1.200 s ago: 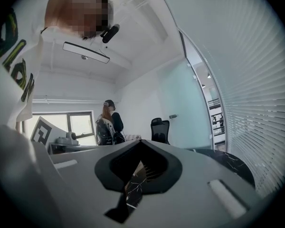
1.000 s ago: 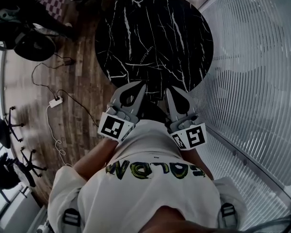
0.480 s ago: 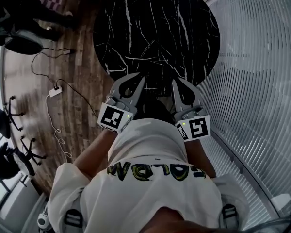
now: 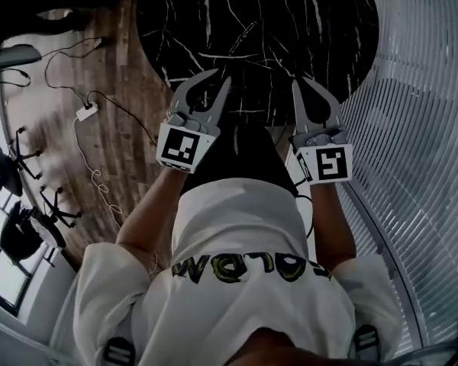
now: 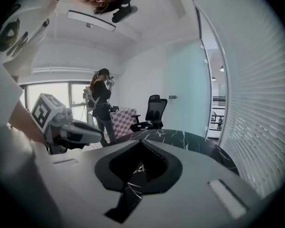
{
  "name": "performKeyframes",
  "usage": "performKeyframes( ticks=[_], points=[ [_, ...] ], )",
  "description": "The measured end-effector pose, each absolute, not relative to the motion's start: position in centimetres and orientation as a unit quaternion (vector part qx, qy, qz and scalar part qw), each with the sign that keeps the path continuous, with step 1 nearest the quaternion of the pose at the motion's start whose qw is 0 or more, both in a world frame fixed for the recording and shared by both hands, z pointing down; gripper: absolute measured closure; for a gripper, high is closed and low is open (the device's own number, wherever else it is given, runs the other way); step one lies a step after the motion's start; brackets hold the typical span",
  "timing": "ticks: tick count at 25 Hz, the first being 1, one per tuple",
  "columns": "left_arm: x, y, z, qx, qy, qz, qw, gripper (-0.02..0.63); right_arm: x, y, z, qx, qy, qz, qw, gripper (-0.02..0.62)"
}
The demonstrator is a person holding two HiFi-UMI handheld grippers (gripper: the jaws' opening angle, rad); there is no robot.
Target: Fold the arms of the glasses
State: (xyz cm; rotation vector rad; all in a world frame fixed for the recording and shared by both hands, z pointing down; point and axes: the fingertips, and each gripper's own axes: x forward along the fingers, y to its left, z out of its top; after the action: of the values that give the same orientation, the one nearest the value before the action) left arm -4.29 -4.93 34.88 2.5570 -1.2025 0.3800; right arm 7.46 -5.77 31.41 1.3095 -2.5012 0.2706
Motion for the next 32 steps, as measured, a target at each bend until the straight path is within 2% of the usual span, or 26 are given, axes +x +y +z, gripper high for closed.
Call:
performKeyframes(
  ticks=[17, 27, 32],
  points=[
    [-3.0, -8.3, 50.3, 0.874, -0.395, 0.228, 0.168, 0.549, 12.8, -11.1, 49.3, 0.485, -0.822, 0.119, 0.275, 0.592],
    [-2.4, -9.4, 53.8, 0.864, -0.404, 0.249, 0.166, 0.551, 14.2, -13.4, 55.2, 0.484, -0.804, 0.132, 0.318, 0.592],
    [-2.1, -9.8, 53.9, 0.864, -0.407, 0.249, 0.16, 0.584, 14.1, -13.8, 56.6, 0.47, -0.805, 0.13, 0.337, 0.592]
  ],
)
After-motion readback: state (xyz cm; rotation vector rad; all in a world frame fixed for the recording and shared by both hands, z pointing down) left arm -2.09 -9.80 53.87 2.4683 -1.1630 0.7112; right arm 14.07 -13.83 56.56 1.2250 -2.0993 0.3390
